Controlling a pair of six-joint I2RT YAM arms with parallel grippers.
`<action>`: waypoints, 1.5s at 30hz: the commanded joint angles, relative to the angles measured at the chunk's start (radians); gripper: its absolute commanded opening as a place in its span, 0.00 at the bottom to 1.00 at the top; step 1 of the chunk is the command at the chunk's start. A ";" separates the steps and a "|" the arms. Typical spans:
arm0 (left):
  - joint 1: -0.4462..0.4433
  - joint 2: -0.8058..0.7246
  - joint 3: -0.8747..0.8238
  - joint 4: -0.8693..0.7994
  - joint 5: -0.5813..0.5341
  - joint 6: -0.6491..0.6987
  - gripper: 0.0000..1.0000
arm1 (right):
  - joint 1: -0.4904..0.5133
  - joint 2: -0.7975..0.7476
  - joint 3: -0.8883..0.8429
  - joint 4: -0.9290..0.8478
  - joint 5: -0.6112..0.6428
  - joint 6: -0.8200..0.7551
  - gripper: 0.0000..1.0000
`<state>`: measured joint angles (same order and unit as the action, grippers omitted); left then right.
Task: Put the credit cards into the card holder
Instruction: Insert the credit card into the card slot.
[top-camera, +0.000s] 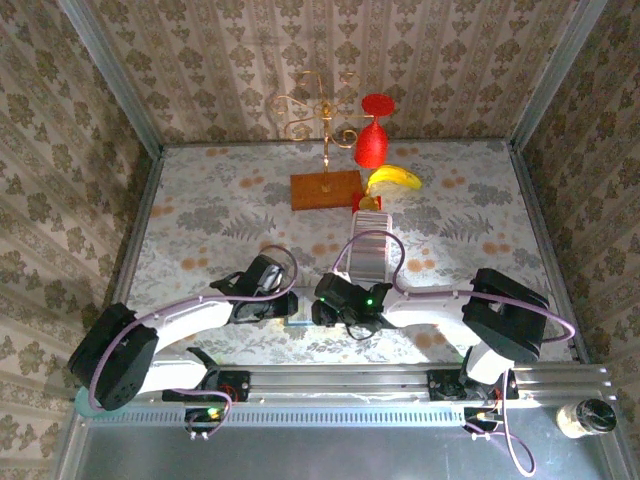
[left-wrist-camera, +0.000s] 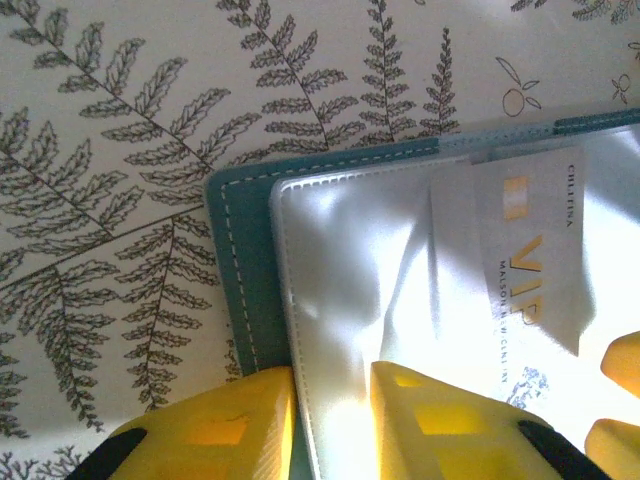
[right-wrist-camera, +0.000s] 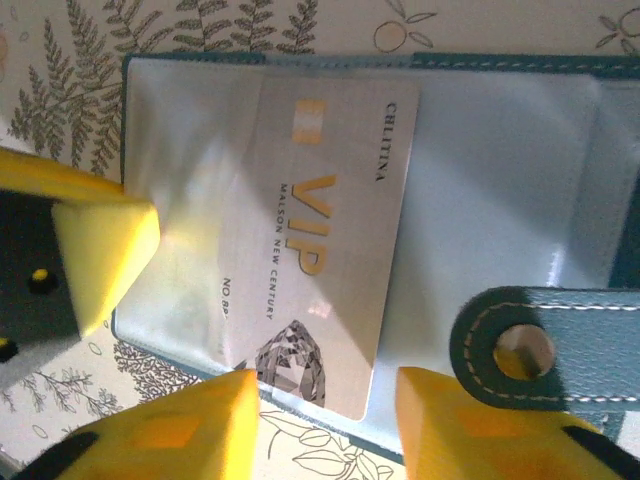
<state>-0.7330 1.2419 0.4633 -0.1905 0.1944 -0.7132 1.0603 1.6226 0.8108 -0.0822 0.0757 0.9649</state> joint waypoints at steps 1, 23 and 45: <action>-0.007 -0.016 -0.037 -0.086 0.011 -0.017 0.29 | -0.017 0.016 0.039 -0.032 0.027 -0.026 0.34; -0.008 -0.001 -0.061 -0.050 0.027 -0.026 0.16 | -0.016 0.153 0.127 -0.002 -0.024 -0.023 0.22; 0.003 -0.160 -0.068 -0.124 -0.017 -0.041 0.24 | -0.003 0.073 0.087 -0.005 0.060 -0.005 0.16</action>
<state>-0.7330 1.1088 0.4065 -0.2676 0.1944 -0.7406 1.0584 1.6981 0.8925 -0.0349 0.0902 0.9455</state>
